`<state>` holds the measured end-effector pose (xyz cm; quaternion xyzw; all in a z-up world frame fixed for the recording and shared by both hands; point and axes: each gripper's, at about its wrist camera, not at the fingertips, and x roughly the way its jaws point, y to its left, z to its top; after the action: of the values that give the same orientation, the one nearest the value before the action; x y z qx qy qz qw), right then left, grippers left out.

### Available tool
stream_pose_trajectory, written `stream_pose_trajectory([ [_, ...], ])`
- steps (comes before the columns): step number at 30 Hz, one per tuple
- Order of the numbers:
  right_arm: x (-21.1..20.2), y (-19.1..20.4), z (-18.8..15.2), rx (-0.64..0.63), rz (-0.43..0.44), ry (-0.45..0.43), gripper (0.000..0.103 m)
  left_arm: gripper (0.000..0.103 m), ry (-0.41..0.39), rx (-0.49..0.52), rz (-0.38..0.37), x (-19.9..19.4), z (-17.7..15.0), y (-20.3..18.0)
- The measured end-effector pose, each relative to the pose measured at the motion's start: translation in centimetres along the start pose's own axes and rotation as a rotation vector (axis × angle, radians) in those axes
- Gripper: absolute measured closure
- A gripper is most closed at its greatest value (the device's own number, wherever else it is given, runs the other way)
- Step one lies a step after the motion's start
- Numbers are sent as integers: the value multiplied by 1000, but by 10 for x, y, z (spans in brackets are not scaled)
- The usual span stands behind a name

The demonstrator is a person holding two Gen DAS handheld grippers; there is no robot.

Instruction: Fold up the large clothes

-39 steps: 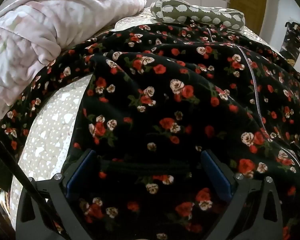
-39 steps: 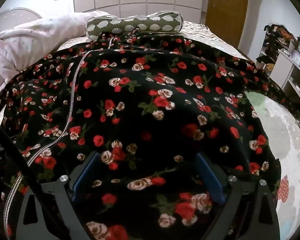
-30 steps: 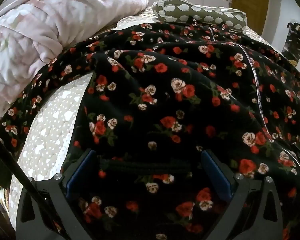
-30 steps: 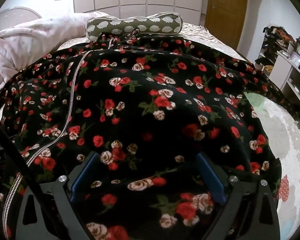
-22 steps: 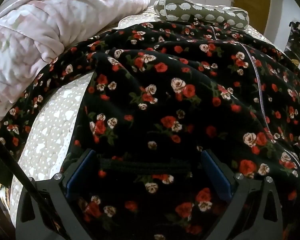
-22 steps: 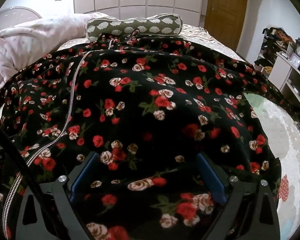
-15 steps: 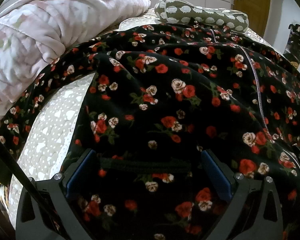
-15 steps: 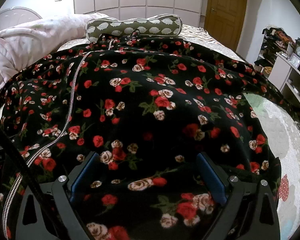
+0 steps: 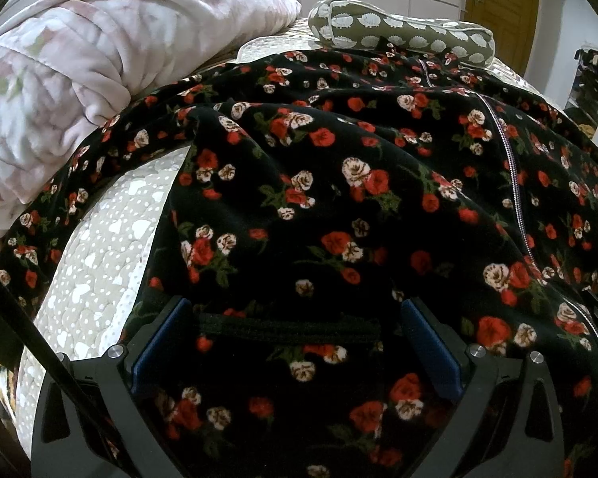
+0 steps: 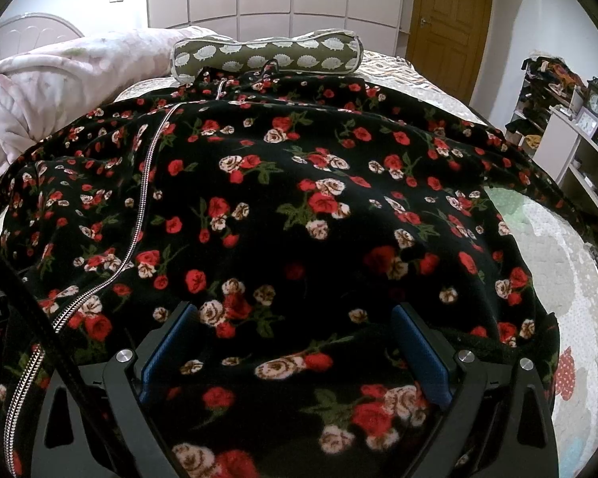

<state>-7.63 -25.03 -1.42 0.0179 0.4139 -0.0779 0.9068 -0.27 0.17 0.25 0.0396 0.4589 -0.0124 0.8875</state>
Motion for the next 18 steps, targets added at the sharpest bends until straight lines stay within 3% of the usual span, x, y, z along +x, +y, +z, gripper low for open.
stream_pose_trajectory([
  [18, -1, 1, -2, -2, -2, -5, 4, 0, -3, -1, 1, 0, -1, -1],
])
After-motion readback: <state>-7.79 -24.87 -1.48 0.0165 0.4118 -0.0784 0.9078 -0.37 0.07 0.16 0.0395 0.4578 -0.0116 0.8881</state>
